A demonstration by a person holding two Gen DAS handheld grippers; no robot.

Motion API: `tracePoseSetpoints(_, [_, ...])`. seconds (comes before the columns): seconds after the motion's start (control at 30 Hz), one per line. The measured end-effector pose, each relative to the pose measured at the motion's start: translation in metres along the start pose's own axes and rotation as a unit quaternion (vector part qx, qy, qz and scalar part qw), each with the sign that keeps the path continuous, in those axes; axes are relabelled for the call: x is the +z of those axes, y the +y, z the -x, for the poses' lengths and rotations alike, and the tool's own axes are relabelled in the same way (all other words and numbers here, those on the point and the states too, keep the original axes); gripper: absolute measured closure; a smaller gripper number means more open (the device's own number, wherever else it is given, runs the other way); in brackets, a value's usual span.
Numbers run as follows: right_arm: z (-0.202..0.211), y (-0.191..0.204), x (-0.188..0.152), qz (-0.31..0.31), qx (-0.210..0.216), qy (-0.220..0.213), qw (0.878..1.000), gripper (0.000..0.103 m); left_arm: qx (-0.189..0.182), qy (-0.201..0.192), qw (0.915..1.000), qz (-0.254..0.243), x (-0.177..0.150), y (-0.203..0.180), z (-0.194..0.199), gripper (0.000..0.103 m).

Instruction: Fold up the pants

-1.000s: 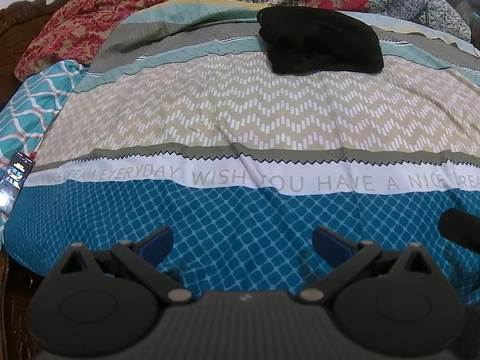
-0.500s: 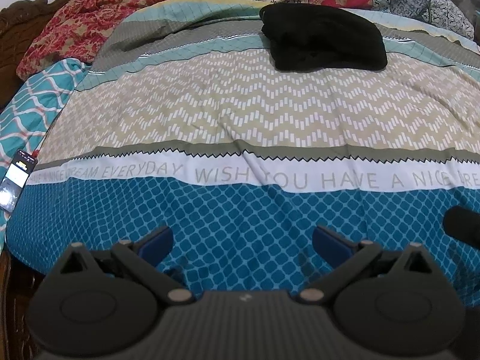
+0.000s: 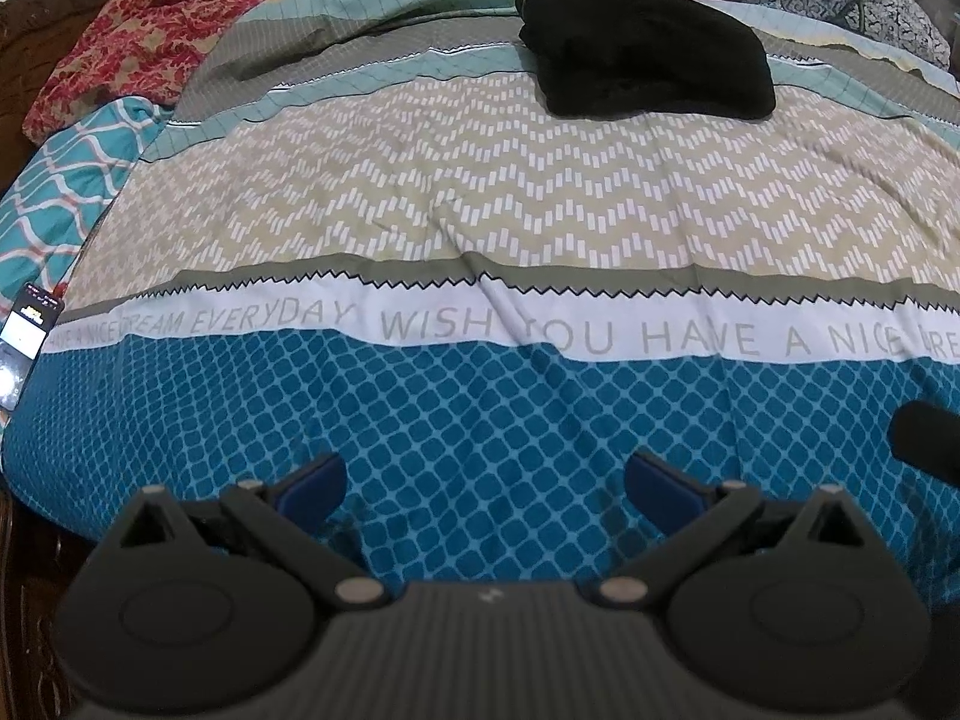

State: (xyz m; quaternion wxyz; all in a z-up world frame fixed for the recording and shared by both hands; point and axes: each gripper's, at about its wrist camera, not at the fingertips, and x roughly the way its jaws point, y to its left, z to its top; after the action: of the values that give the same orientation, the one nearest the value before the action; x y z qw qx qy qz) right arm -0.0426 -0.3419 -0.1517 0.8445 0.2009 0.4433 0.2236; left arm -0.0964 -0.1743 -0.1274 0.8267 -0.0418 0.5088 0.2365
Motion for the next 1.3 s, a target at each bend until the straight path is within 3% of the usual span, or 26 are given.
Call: tracePoseSetpoints(1.3, [-0.002, -0.0026, -0.0007, -0.004, -0.005, 0.003, 1.0, 0.008, -0.007, 0.024, 0.9996, -0.008, -0.0015, -0.0014, -0.0101, 0.0])
